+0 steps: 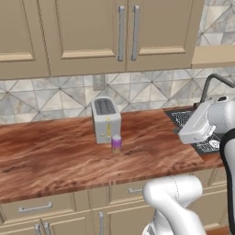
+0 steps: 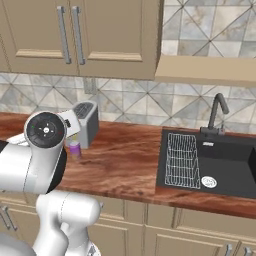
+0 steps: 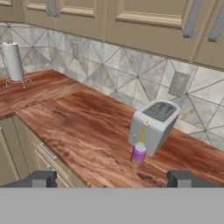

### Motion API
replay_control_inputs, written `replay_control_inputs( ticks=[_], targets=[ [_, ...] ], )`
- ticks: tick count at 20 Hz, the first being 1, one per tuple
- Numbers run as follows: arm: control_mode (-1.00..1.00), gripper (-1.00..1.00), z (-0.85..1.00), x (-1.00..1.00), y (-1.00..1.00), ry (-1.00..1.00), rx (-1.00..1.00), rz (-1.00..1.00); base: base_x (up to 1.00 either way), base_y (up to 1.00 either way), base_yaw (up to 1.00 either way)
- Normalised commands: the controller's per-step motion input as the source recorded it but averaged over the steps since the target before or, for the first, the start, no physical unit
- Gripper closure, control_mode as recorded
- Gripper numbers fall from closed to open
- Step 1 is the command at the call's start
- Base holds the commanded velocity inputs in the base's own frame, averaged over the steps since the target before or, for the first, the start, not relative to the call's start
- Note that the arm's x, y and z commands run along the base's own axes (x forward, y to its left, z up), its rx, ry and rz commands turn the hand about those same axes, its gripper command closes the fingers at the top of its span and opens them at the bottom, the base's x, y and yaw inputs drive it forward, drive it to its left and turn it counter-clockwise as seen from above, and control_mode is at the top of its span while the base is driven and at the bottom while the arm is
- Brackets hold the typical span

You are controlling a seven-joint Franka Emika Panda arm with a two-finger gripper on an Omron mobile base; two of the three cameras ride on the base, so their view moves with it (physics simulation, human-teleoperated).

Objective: Four empty soda cans are scattered around the kitchen. Gather all the cans and cluster them next to the stove for recycling.

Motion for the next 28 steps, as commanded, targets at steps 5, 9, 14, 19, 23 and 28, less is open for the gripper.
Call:
replay_control_inputs(
  ticks=[5,9,14,19,23,28],
  targets=[
    [1.00,-1.00,0.00,0.00,0.00,0.00,0.00,0.00,0.01,0.00,-0.03],
    [-1.00,-1.00,0.00,0.04,0.00,0.00,0.00,0.00,0.03,0.00,0.00],
    [-1.00,-1.00,-0.10,0.26,0.00,-0.01,0.02,0.03,0.00,0.00,0.00],
    [-1.00,-1.00,-0.16,0.44,0.00,-0.01,0.02,0.09,0.00,0.00,0.00],
    [-1.00,-1.00,-0.22,0.36,0.00,-0.04,0.00,0.09,0.00,0.00,0.00],
    [-1.00,-1.00,-0.28,0.09,0.10,-0.13,0.00,0.10,0.00,0.00,0.00]
  ],
)
